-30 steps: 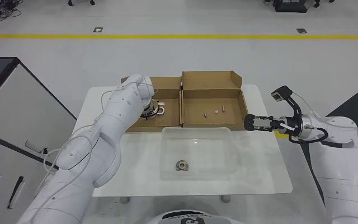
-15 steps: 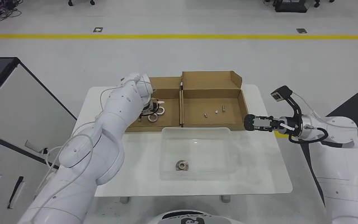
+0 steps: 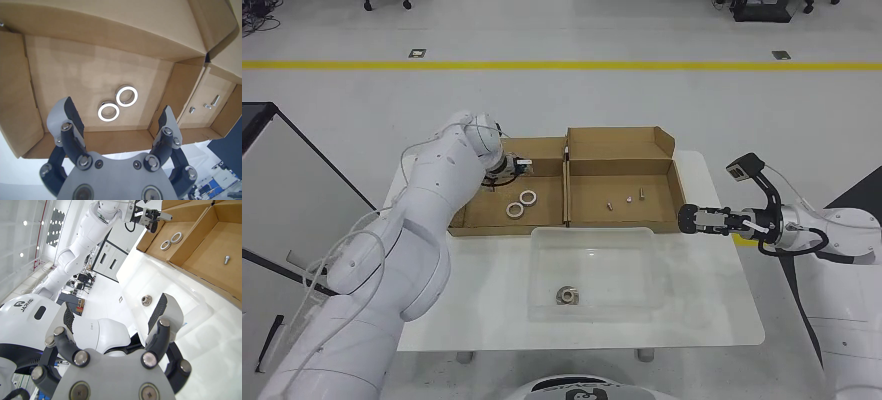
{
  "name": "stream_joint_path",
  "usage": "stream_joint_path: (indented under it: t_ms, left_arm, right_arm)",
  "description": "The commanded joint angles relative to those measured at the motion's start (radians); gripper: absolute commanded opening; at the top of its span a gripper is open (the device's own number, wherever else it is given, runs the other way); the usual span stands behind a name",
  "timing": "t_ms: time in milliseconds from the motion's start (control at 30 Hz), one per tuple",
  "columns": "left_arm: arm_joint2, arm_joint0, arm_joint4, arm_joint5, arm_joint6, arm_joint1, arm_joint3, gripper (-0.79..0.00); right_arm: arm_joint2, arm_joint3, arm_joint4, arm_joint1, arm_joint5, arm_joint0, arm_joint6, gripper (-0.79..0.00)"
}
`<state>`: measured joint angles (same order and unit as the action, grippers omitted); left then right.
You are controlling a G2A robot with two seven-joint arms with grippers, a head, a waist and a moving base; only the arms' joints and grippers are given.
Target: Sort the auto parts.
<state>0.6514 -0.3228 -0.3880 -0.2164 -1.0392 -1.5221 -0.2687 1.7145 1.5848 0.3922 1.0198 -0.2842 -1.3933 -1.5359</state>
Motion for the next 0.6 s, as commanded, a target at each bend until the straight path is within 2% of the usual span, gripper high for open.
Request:
stream_joint_path:
  t_ms: [0,133,233,367,433,467,567]
  left_arm:
    - [0.012,-0.007,-0.001,0.057,-0.007,0.018,-0.036,0.0]
    - [0.034,-0.033,-0.012,0.127,-0.035,0.054,-0.114,0.0]
    - [0.062,-0.074,-0.027,0.174,-0.057,0.094,-0.216,0.0]
    - [0.131,-0.162,-0.065,0.195,-0.083,0.166,-0.421,0.0]
    - [0.184,-0.224,-0.097,0.184,-0.111,0.208,-0.545,0.0]
    - [0.226,-0.271,-0.125,0.157,-0.126,0.237,-0.635,0.0]
    - [0.238,-0.284,-0.132,0.145,-0.129,0.244,-0.658,0.0]
  right_arm:
    - [0.0,0.0,0.0,0.0,0.0,0.0,0.0,0.0]
    - [0.0,0.0,0.0,0.0,0.0,0.0,0.0,0.0]
    - [0.0,0.0,0.0,0.0,0.0,0.0,0.0,0.0]
    - [0.0,0.0,0.0,0.0,0.0,0.0,0.0,0.0]
    - [0.0,0.0,0.0,0.0,0.0,0.0,0.0,0.0]
    - [0.0,0.0,0.0,0.0,0.0,0.0,0.0,0.0]
    - [0.0,0.0,0.0,0.0,0.0,0.0,0.0,0.0]
